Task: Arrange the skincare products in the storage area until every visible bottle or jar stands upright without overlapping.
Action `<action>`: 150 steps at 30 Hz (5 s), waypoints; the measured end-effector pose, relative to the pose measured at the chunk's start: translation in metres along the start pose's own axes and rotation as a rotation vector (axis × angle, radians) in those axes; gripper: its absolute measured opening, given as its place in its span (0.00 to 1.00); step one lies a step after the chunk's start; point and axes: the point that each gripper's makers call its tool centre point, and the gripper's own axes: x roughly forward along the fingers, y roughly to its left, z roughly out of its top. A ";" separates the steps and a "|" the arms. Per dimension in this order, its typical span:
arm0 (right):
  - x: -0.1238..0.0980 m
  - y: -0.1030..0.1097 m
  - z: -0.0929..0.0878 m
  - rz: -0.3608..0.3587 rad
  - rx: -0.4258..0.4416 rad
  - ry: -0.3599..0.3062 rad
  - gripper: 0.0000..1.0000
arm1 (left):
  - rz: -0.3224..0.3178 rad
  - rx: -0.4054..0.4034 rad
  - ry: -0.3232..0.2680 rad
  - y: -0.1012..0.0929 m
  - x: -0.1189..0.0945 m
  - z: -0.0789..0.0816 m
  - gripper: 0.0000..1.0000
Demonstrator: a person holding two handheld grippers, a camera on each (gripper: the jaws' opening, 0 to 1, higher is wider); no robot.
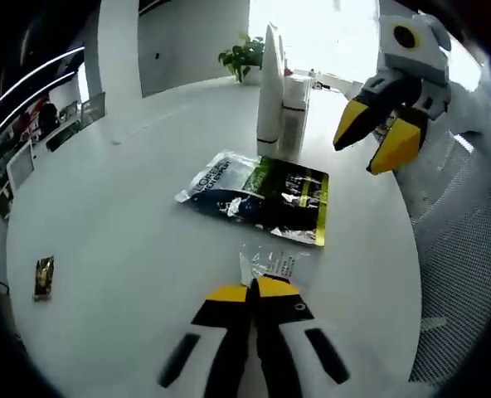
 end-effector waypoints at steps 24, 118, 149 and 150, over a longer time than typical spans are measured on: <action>0.082 0.003 -0.029 0.010 -0.153 0.152 0.11 | 0.005 -0.042 -0.022 0.003 -0.001 -0.001 0.00; -0.043 -0.032 0.023 -0.137 -0.023 -0.036 0.71 | 0.211 -0.144 -0.217 -0.027 -0.105 0.046 0.55; -0.092 -0.065 0.000 -0.252 0.035 -0.028 0.99 | 0.225 -0.138 -0.233 -0.041 -0.119 0.055 0.79; -0.092 -0.066 -0.001 -0.255 0.032 -0.027 0.99 | 0.221 -0.140 -0.233 -0.043 -0.118 0.055 0.80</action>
